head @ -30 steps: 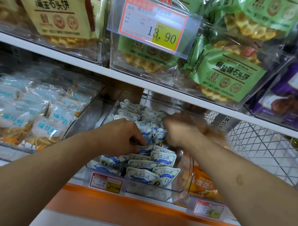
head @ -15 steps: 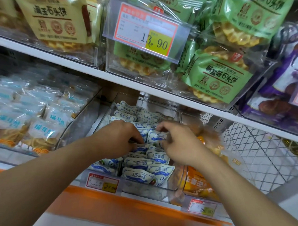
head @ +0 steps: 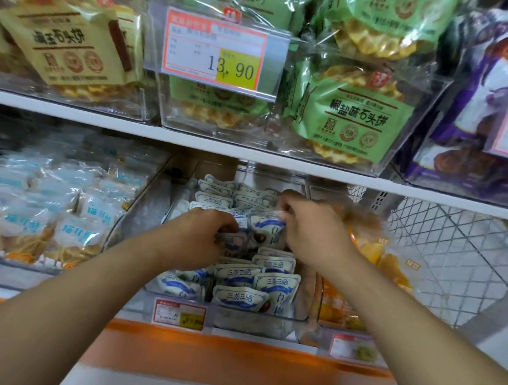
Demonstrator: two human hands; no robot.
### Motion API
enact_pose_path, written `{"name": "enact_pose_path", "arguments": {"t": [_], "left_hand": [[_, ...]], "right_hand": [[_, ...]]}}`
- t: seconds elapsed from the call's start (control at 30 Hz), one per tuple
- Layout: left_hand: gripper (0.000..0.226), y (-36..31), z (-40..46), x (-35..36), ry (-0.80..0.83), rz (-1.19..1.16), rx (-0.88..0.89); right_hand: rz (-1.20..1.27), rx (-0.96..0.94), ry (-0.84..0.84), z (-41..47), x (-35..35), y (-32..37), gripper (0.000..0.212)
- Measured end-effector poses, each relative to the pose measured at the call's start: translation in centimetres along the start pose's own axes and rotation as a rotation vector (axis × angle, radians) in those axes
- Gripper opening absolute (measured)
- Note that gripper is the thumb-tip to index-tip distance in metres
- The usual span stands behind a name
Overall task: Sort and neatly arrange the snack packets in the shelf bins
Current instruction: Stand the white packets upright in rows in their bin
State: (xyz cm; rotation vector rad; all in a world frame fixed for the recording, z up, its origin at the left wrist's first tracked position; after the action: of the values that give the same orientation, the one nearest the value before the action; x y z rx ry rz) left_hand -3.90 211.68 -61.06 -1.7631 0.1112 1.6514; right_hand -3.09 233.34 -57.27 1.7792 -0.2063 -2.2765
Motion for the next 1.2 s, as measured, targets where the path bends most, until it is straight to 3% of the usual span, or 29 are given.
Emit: {"name": "enact_pose_path", "arguments": {"t": [0.07, 0.23, 0.5, 0.67, 0.77, 0.9, 1.03, 1.13, 1.2], "left_hand": [[0.042, -0.1, 0.2, 0.2, -0.025, 0.008, 0.006], [0.018, -0.6, 1.3, 0.5, -0.216, -0.041, 0.023], [0.015, -1.4, 3.7, 1.8, -0.447, -0.124, 0.044], [0.019, -1.5, 4.5, 2.3, -0.472, -0.196, 0.025], [0.027, -1.1, 4.4, 2.7, -0.311, -0.129, 0.088], [0.021, -1.3, 3.6, 1.6, -0.272, -0.154, 0.051], [0.025, -1.5, 1.1, -1.1, -0.277, -0.104, 0.020], [0.030, -0.9, -2.1, -3.1, -0.291, 0.047, 0.017], [0.040, 0.0, -4.1, -3.6, -0.316, 0.120, 0.033]], "right_hand": [[0.055, 0.001, -0.074, -0.7, -0.9, -0.8, 0.007], [0.206, -0.029, -0.247, -2.9, -2.7, -2.4, 0.009], [0.271, -0.015, -0.130, -4.7, -4.3, -3.6, 0.015], [0.290, -0.051, -0.208, -5.2, -6.1, -2.5, 0.012], [0.024, -0.070, 0.060, -5.3, -5.0, -1.7, 0.009], [-0.245, -0.172, 0.368, -6.2, -2.6, -0.9, 0.017], [-0.433, -0.187, 0.460, -6.7, -2.3, 0.2, 0.030], [-0.362, -0.190, 0.456, -6.4, -2.5, 0.9, 0.014], [-0.277, -0.133, 0.476, -6.1, -2.5, 1.6, 0.026]]}}
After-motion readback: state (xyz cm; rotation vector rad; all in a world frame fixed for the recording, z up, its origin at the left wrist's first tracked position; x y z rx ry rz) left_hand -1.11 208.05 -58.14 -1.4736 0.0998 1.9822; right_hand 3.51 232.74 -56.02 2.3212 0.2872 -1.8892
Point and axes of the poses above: each hand's wrist, its own z-axis towards the middle knuckle, its own x-axis out of the palm, y = z × x, the point moved 2 cm from there along z, towards the middle knuckle, and after that the axes turned 11 degrees about x, right-handed, at the moved point
